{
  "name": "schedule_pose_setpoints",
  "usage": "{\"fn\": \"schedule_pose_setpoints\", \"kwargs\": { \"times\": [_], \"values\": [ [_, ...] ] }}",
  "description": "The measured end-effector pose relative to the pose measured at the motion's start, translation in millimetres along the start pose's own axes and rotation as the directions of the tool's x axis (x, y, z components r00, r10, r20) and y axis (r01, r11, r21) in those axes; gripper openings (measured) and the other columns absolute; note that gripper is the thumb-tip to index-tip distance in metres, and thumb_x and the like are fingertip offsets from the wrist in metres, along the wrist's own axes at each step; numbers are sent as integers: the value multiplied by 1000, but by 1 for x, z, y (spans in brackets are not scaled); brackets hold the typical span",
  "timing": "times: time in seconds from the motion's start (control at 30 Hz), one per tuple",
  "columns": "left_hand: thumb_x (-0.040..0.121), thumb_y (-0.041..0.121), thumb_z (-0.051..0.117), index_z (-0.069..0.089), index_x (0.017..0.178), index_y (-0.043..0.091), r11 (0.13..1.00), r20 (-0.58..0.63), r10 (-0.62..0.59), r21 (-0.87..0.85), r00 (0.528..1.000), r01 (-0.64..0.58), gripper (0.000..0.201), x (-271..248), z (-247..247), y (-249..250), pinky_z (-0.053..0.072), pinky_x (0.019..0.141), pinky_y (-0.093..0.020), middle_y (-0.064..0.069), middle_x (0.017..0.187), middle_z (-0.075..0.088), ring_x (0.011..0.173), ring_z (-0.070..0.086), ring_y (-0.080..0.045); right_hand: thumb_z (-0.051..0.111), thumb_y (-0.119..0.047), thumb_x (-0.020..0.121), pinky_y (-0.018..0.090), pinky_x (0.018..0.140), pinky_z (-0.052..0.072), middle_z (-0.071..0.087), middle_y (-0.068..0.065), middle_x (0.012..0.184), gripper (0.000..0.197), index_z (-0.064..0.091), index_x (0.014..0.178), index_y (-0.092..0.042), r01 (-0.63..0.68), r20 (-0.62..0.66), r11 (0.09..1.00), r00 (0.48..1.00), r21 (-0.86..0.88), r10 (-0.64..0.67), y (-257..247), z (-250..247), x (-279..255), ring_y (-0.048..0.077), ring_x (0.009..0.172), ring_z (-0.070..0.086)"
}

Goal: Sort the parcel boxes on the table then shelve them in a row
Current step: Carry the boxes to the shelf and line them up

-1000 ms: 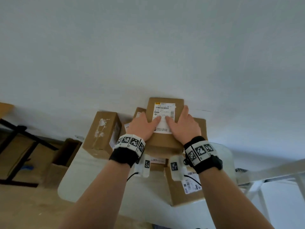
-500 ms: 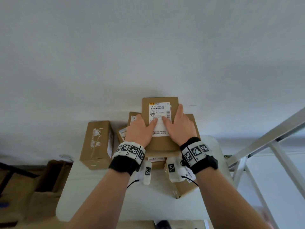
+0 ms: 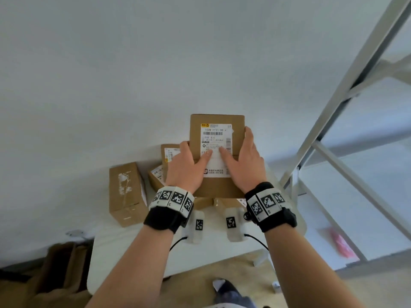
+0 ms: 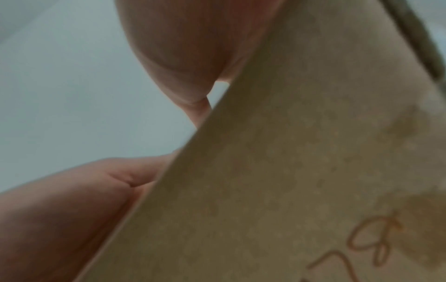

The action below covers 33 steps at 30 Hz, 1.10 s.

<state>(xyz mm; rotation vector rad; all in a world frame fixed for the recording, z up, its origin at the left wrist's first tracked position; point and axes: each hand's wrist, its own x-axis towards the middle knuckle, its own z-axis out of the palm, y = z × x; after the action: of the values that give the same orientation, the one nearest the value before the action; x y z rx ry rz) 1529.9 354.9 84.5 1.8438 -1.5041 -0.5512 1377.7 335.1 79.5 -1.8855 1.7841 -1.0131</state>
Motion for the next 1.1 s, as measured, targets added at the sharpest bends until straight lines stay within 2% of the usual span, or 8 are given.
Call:
{"fn": "schedule_pose_setpoints", "kwargs": {
  "times": [0.2, 0.3, 0.5, 0.6, 0.67, 0.73, 0.9, 1.1],
  "values": [
    [91, 59, 56, 43, 125, 23, 990, 74, 126, -65, 989, -121, 51, -65, 6, 17, 54, 82, -34, 12, 108, 63, 96, 63, -13, 58, -54, 92, 42, 103, 45, 48, 3, 144, 84, 12, 154, -21, -73, -148, 997, 986, 29, 77, 17, -40, -76, 24, 124, 53],
    [89, 61, 58, 40, 124, 22, 984, 100, 166, -83, 981, -158, 55, -97, 17, 28, 50, 70, -27, 15, 104, 57, 93, 61, -9, 60, -54, 91, 35, 102, 40, 46, 2, 146, 86, 13, 155, -22, -131, -187, 991, 973, 21, 133, 26, -63, -110, 21, 128, 50],
    [75, 76, 62, 40, 106, 24, 970, 129, 222, -131, 966, -206, 64, -138, 51, 65, 52, 74, -33, 9, 103, 62, 87, 62, -13, 60, -57, 89, 43, 101, 42, 48, 4, 146, 85, 17, 153, -22, -205, -279, 978, 942, -43, 185, 49, -120, -146, 27, 127, 53],
    [79, 71, 62, 40, 100, 24, 964, 122, 241, -142, 963, -224, 56, -159, 67, 96, 40, 58, -22, 12, 90, 58, 75, 56, -7, 59, -59, 88, 44, 99, 44, 47, 3, 145, 83, 22, 152, -22, -232, -331, 971, 922, -52, 203, 65, -157, -166, 26, 123, 54],
    [83, 67, 62, 42, 102, 20, 956, 137, 277, -143, 951, -257, 54, -174, 78, 119, 36, 53, -19, 13, 84, 55, 72, 56, -5, 59, -60, 87, 41, 98, 46, 48, 1, 143, 82, 25, 151, -21, -264, -372, 964, 900, -43, 229, 76, -183, -181, 23, 122, 55],
    [84, 67, 60, 40, 105, 18, 944, 174, 319, -142, 932, -296, 57, -190, 92, 141, 44, 53, -23, 13, 81, 55, 70, 60, -8, 59, -61, 87, 39, 96, 45, 49, 1, 140, 82, 27, 151, -19, -299, -411, 953, 876, -52, 253, 88, -208, -197, 21, 120, 55],
    [79, 76, 56, 36, 106, 23, 915, 225, 397, -177, 890, -363, 64, -231, 130, 182, 59, 66, -40, 6, 87, 65, 74, 67, -19, 58, -62, 88, 38, 95, 48, 51, -2, 135, 76, 33, 147, -21, -346, -501, 937, 820, -48, 277, 118, -261, -236, 17, 116, 56],
    [87, 64, 58, 33, 130, 19, 853, 258, 515, -253, 817, -457, 67, -286, 165, 243, 56, 70, -31, 18, 84, 60, 84, 70, -18, 58, -63, 87, 26, 87, 37, 53, -4, 133, 75, 35, 145, -21, -403, -603, 912, 746, -72, 282, 157, -327, -274, 15, 114, 57]
  ]
}}
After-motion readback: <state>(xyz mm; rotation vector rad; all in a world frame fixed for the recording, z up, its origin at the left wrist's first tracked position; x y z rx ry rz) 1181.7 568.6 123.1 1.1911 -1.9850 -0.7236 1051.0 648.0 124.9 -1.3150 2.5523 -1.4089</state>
